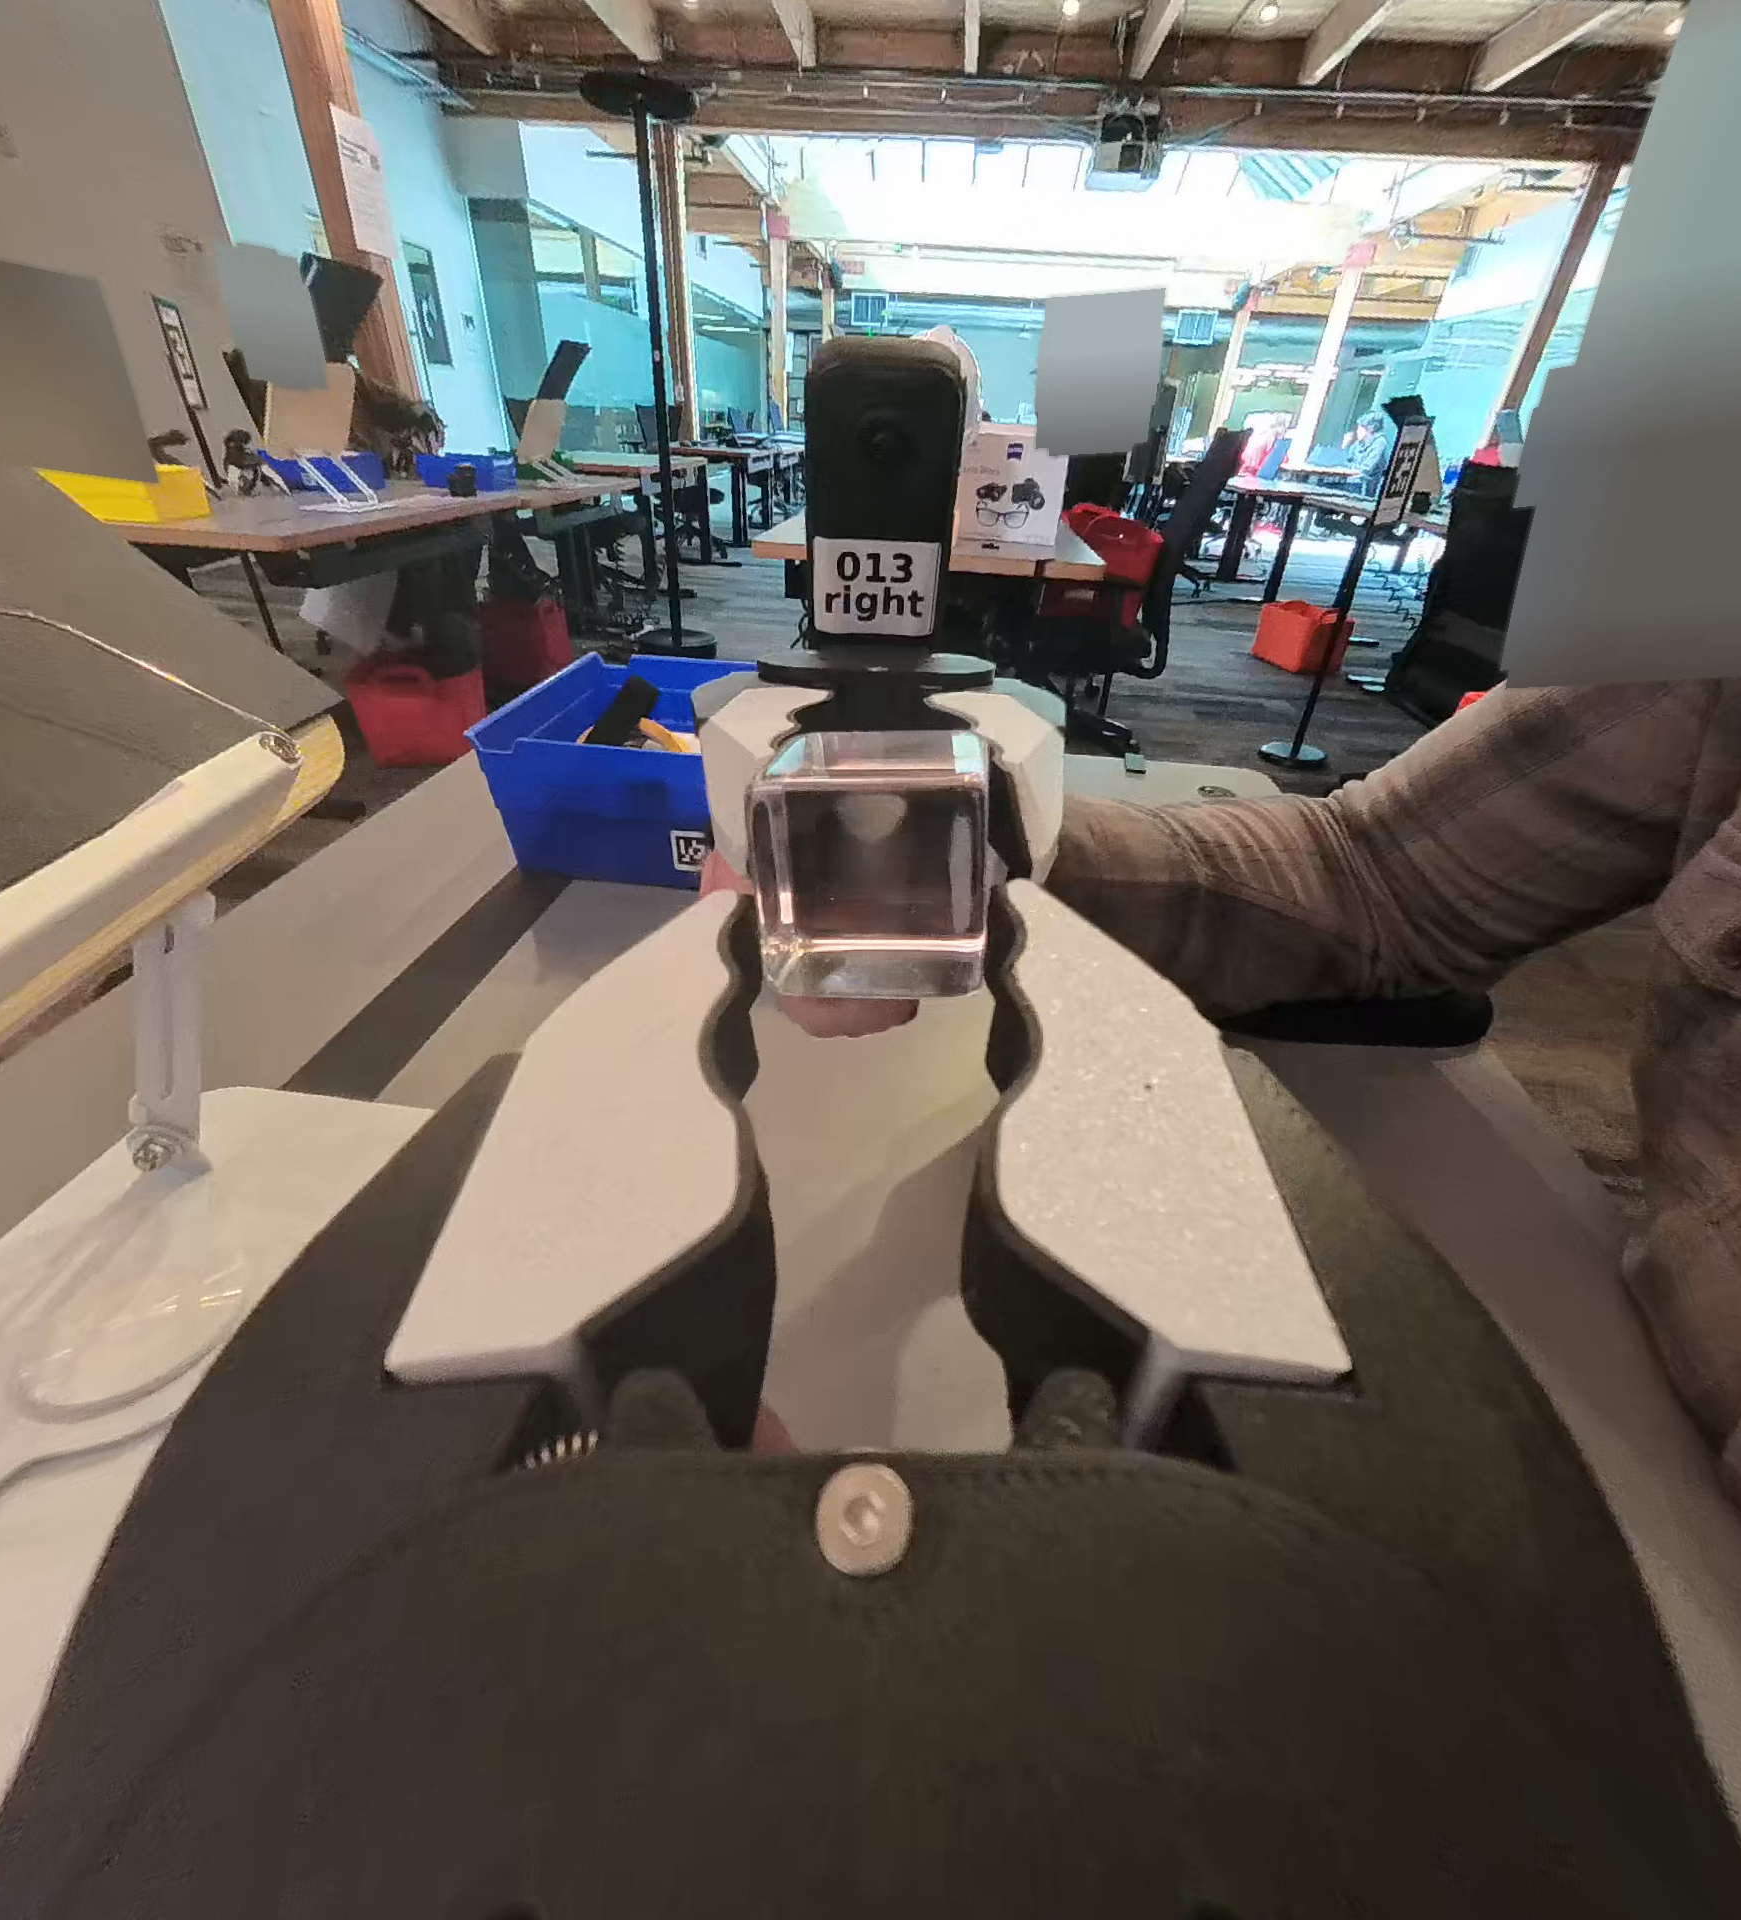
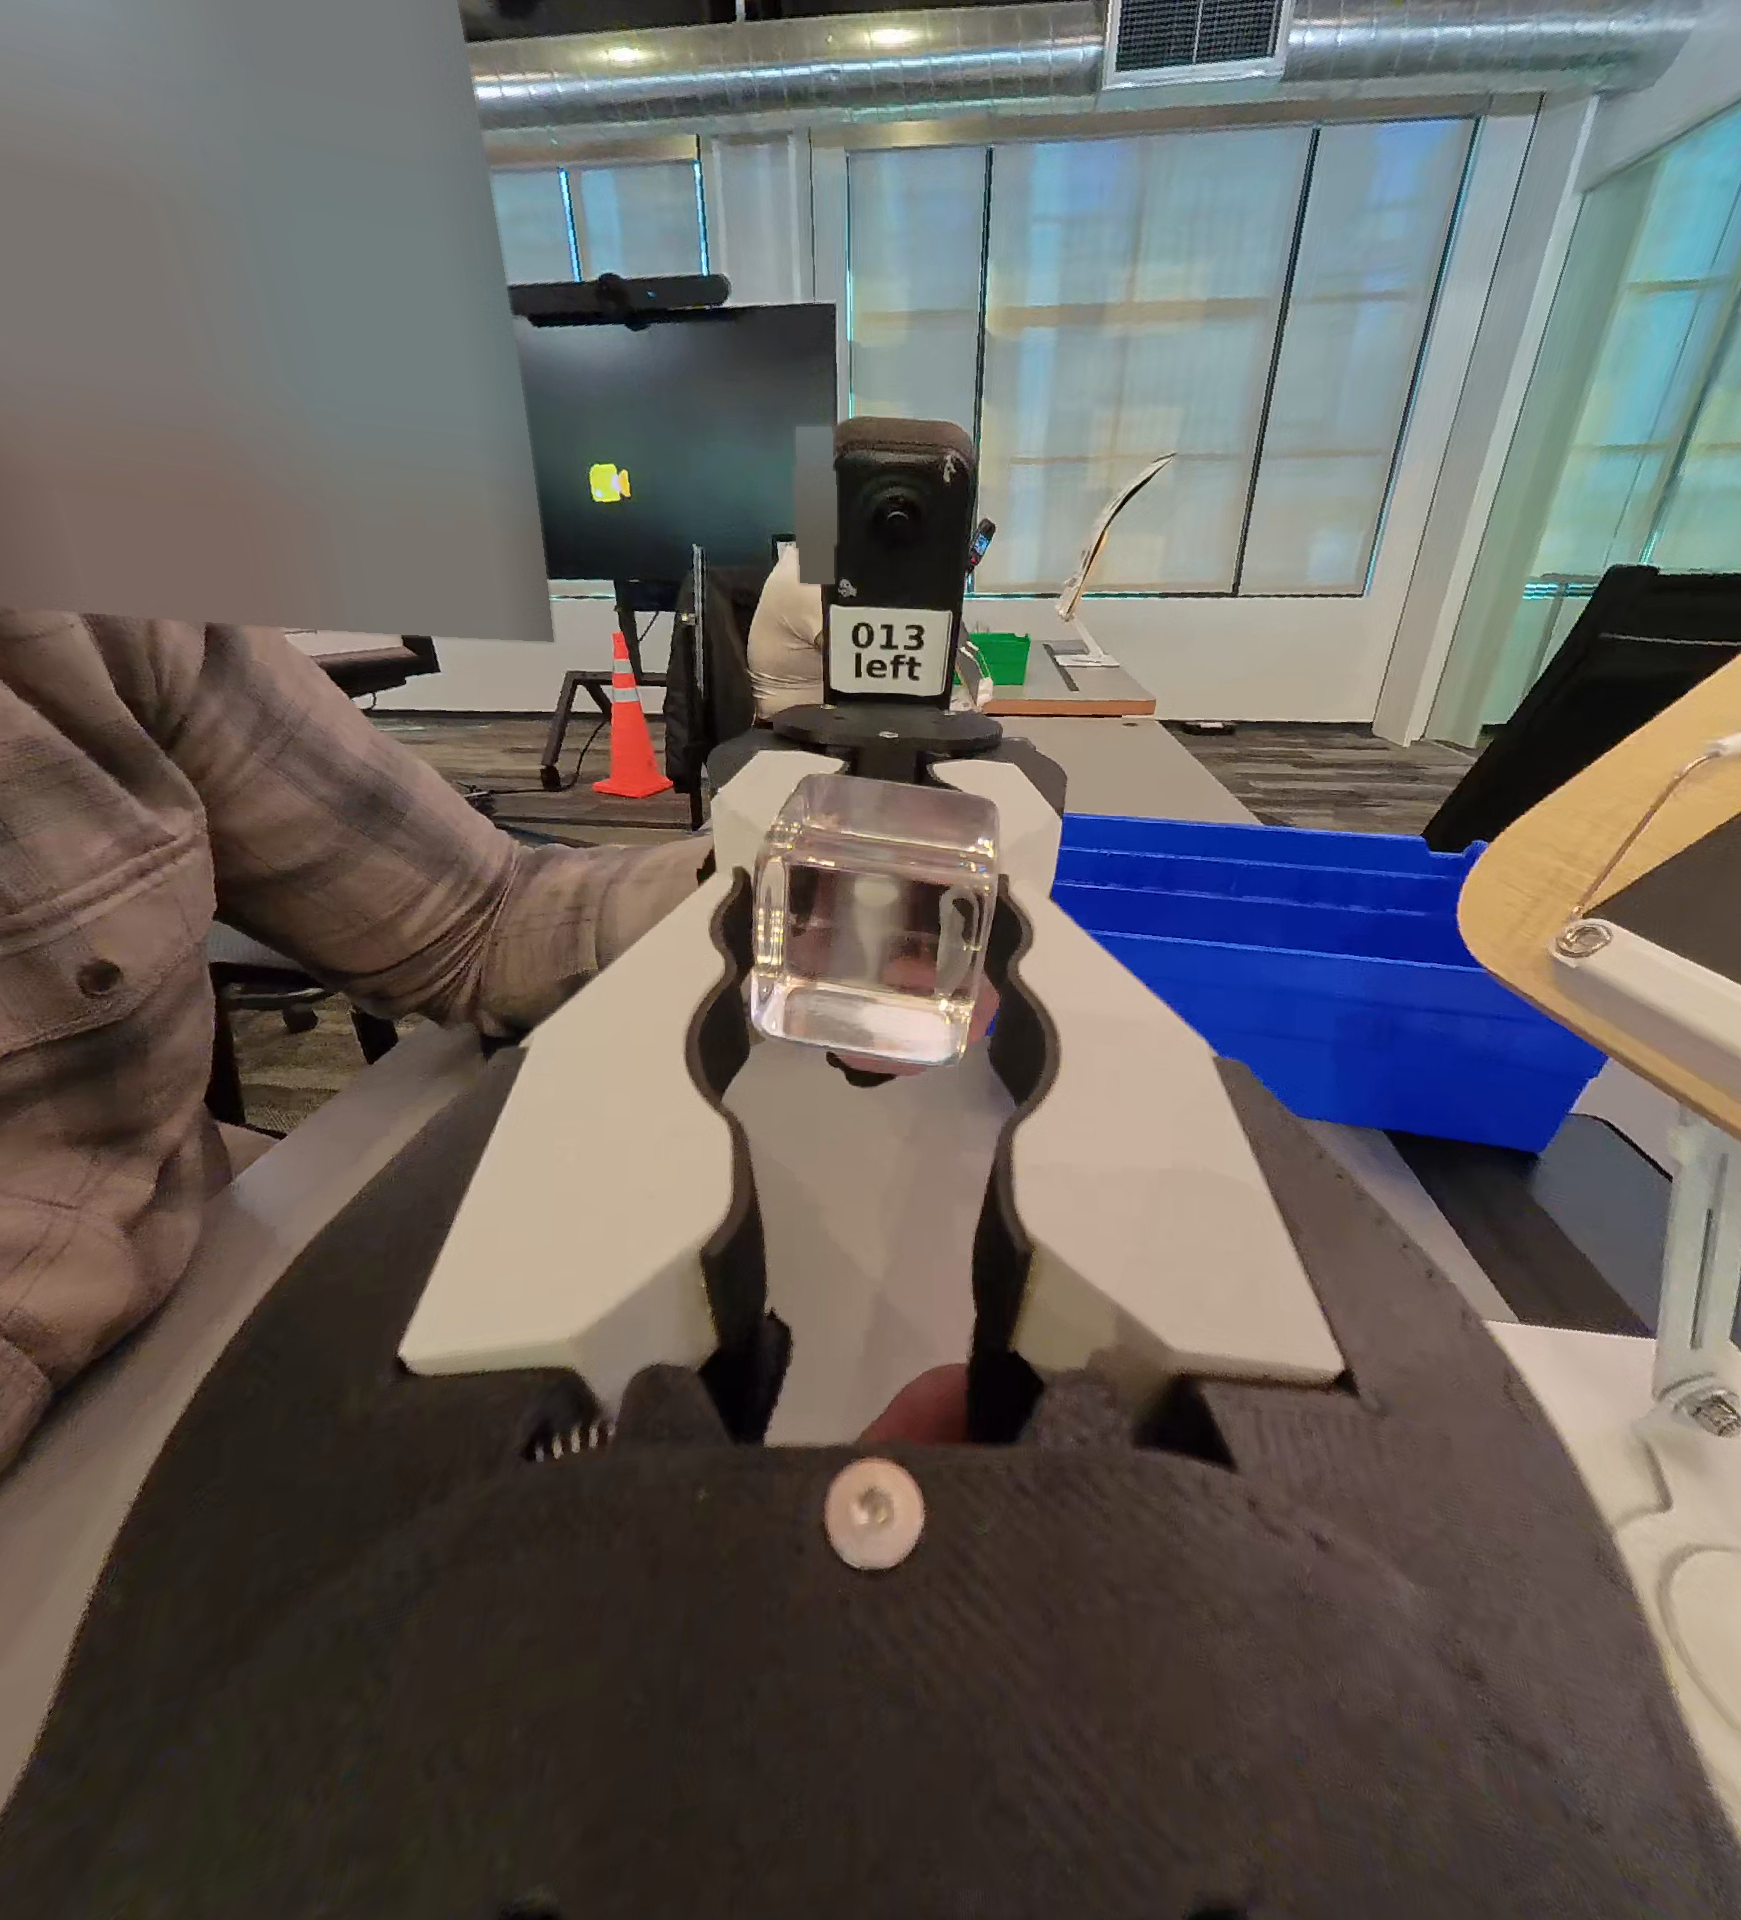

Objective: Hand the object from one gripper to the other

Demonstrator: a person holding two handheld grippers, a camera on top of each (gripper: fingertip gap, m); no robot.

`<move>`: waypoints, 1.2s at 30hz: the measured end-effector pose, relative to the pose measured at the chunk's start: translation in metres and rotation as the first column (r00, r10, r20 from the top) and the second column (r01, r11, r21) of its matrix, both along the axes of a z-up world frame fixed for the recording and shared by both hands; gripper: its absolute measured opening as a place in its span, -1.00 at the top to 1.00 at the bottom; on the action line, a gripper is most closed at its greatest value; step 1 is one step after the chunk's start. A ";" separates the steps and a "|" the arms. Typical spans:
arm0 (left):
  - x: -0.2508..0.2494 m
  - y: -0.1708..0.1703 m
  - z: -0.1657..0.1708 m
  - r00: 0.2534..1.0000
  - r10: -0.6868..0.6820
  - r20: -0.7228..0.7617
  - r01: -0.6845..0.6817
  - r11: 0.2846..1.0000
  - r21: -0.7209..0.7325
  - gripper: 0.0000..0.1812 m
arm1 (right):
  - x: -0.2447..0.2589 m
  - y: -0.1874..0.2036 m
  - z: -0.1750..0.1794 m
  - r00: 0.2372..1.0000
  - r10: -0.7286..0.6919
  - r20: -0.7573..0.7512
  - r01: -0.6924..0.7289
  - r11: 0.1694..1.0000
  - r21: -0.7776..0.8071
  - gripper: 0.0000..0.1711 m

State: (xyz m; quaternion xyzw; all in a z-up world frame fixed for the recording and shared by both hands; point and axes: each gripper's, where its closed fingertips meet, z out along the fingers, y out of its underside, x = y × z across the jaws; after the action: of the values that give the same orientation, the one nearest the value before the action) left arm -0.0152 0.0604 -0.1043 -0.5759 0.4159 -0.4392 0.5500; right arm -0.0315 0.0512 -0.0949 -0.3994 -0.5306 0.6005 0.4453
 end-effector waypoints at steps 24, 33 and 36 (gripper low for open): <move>-0.031 0.059 -0.001 0.579 0.800 -0.157 -0.454 0.476 0.753 0.55 | -0.009 0.058 0.001 0.914 -0.375 0.152 0.387 0.920 -0.059 0.27; -0.031 0.061 -0.004 0.435 0.891 -0.130 -0.369 0.308 0.877 0.55 | -0.015 0.065 -0.008 0.872 -0.452 0.187 0.470 0.880 -0.066 0.56; -0.031 0.061 -0.004 0.436 0.890 -0.136 -0.368 0.314 0.875 0.55 | -0.014 0.065 -0.009 0.871 -0.457 0.179 0.470 0.882 -0.035 0.57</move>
State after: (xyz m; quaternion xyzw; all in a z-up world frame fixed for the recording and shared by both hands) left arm -0.0462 0.1212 -0.1088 -0.5225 0.4211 0.2594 0.6946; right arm -0.0458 0.1167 -0.1038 -0.5801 -0.4310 0.4610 0.5150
